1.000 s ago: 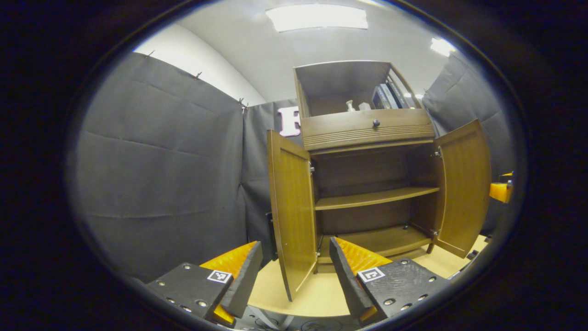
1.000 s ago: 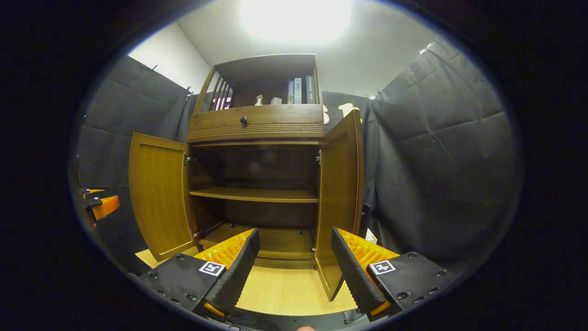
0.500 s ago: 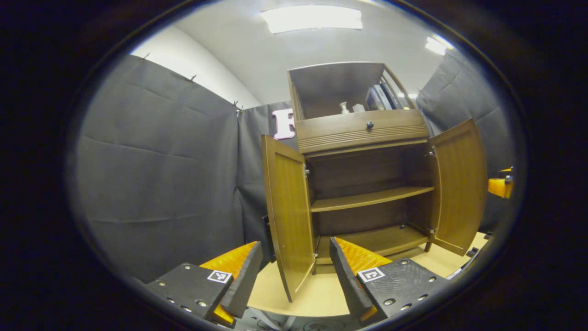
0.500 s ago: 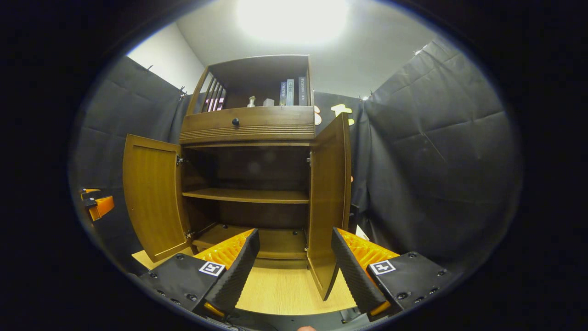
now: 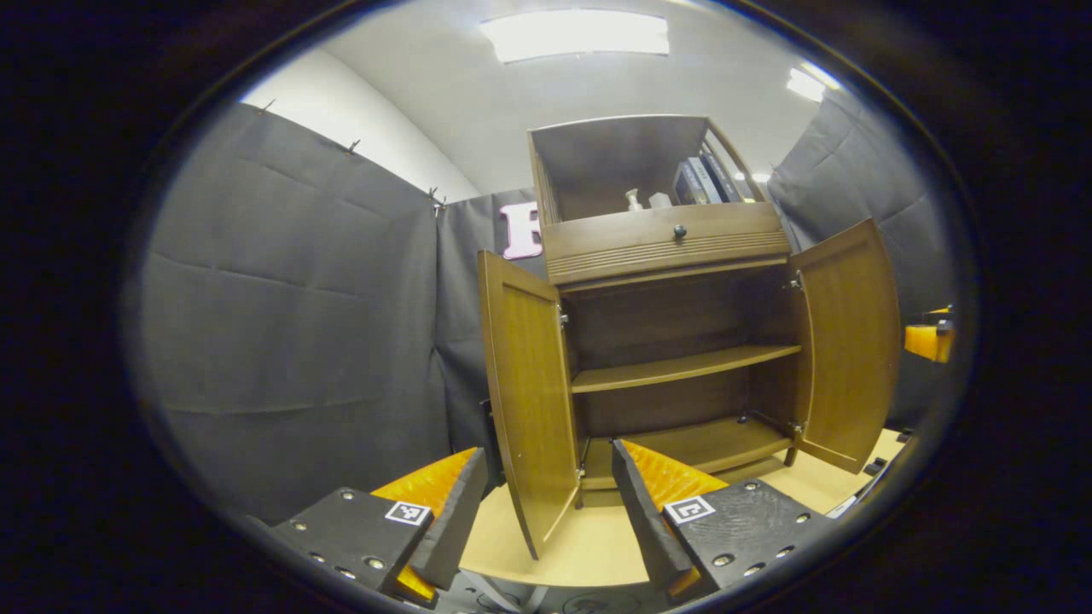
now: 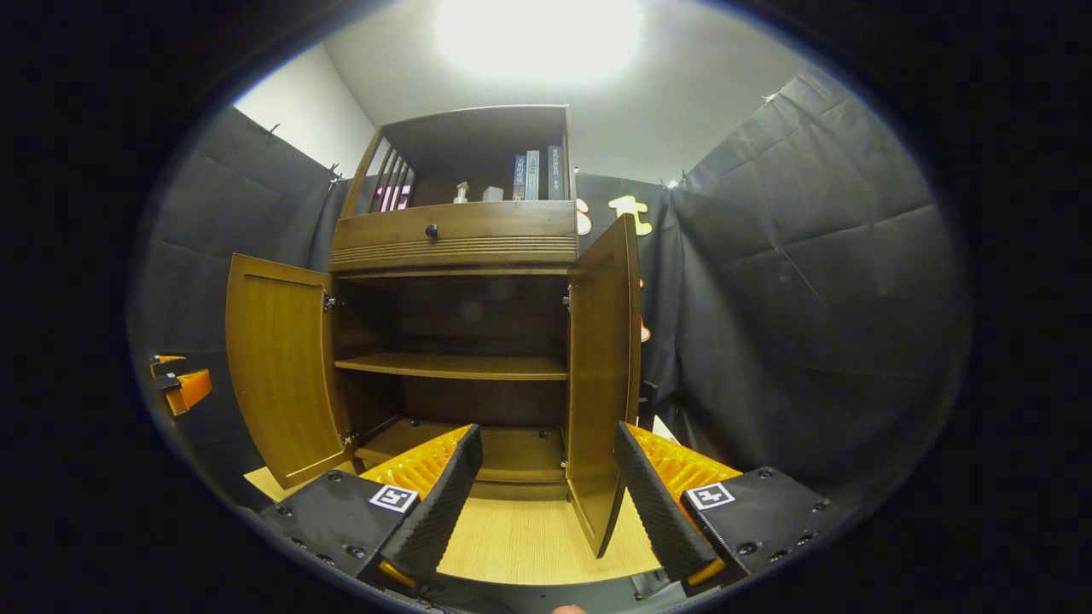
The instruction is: Open the right door of the double-door shoe cabinet with the right hand, and open the left door with the left hand.
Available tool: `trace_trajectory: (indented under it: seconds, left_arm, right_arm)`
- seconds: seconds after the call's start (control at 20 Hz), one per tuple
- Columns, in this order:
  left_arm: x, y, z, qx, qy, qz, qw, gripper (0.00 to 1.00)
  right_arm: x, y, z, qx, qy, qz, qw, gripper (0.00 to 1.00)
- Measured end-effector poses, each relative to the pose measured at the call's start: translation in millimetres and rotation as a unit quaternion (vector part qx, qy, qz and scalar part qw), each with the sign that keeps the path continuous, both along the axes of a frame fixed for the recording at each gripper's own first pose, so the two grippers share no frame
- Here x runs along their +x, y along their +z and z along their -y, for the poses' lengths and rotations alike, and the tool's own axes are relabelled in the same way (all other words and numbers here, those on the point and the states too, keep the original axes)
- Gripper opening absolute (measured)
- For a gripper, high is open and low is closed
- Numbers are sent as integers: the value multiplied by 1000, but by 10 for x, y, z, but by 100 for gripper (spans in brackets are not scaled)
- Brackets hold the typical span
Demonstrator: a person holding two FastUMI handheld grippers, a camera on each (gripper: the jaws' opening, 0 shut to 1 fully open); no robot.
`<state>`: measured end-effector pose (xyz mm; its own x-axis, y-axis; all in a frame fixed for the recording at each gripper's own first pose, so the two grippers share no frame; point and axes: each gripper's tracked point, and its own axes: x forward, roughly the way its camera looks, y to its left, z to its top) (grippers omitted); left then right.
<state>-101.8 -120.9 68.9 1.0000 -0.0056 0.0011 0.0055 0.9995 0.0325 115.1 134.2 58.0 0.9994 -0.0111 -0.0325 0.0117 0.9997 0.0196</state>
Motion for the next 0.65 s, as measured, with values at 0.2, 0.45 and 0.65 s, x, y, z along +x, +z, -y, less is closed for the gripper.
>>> trace_trajectory:
  seconds: [0.2, 0.45, 0.65]
  left_arm:
    - [2, -4, -5, 3, 0, 0, 1000, 85]
    - [17, 4, -3, 2, 1, 1, 1000, 85]
    - [31, 10, 5, 4, -4, 5, 1000, 85]
  right_arm:
    - [10, -22, 5, -1, -1, -2, 1000, 94]
    - [17, 11, 6, -2, -2, 4, 1000, 93]
    - [19, -2, 4, 2, -2, 2, 1000, 94]
